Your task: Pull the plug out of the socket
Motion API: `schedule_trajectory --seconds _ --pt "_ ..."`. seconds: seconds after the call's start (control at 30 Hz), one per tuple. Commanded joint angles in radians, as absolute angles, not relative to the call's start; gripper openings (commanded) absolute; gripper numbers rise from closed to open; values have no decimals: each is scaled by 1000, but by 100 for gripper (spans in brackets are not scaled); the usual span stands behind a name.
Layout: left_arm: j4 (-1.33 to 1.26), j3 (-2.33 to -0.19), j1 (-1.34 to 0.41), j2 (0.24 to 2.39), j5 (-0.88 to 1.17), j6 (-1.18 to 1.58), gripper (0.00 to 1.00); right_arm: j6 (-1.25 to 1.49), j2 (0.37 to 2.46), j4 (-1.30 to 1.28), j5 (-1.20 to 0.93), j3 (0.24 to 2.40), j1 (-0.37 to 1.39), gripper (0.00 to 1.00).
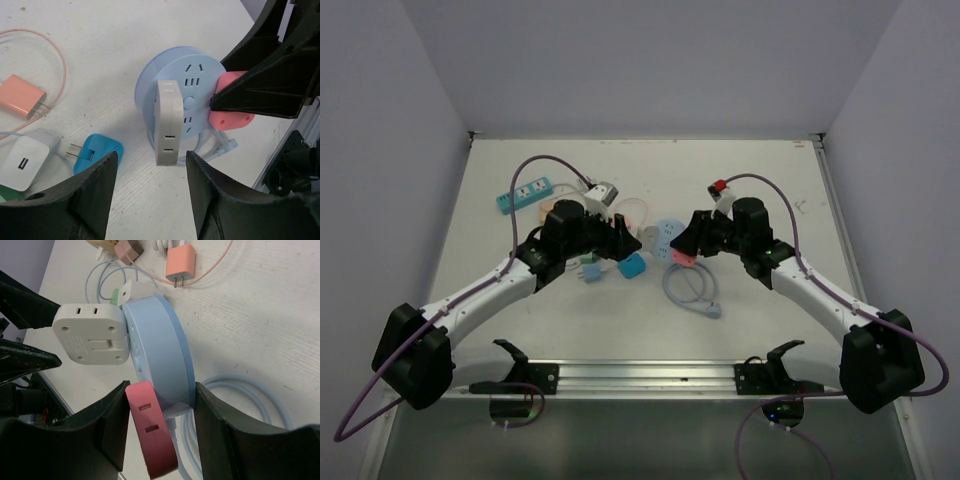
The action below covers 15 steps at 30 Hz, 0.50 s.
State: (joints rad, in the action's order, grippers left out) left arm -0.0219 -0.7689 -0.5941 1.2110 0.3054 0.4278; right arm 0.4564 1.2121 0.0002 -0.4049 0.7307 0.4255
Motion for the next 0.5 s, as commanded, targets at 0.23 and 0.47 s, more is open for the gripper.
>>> schedule_trajectory --seconds 0.23,0.47 --pt "-51 -893 -680 1316 181 423 58 433 1186 23 -354 790 463 0" --pt "-31 -930 -718 1362 95 413 43 428 1181 14 -325 793 474 0"
